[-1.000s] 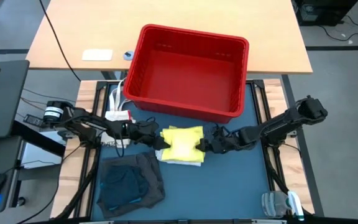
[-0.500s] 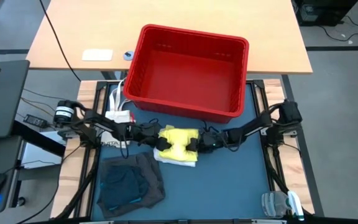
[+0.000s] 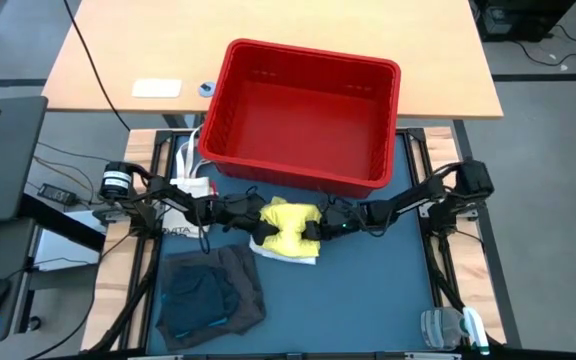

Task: Fold laundry
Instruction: Put the folded shirts into the red bin

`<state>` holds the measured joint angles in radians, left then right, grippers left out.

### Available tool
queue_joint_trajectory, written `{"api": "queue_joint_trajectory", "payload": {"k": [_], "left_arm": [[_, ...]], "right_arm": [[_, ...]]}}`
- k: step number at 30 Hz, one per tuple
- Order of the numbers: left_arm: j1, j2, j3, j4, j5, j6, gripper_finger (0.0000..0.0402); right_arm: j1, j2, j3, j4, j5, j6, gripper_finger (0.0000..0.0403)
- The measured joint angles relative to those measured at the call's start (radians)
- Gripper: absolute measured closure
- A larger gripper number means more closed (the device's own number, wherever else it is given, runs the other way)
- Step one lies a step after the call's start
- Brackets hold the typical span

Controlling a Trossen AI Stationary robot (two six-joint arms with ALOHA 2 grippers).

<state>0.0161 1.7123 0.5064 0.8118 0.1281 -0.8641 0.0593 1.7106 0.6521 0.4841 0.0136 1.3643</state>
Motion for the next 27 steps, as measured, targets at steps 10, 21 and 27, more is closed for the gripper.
{"api": "queue_joint_trajectory", "payload": {"k": [10, 21, 27], "left_arm": [[0.003, -0.145, 0.002, 0.143, 0.099, -0.114, 0.0285], [0.065, -0.469, 0.201, -0.205, 0.02, 0.011, 0.0288], [0.209, -0.452, 0.502, -0.615, 0.02, 0.293, 0.0288]], "right_arm": [[0.032, -0.256, 0.006, -0.064, 0.013, -0.008, 0.0284], [-0.033, -0.472, 0.138, -0.2, 0.074, -0.142, 0.0286], [-0.18, -0.471, 0.354, -0.502, 0.074, -0.345, 0.0286]]}}
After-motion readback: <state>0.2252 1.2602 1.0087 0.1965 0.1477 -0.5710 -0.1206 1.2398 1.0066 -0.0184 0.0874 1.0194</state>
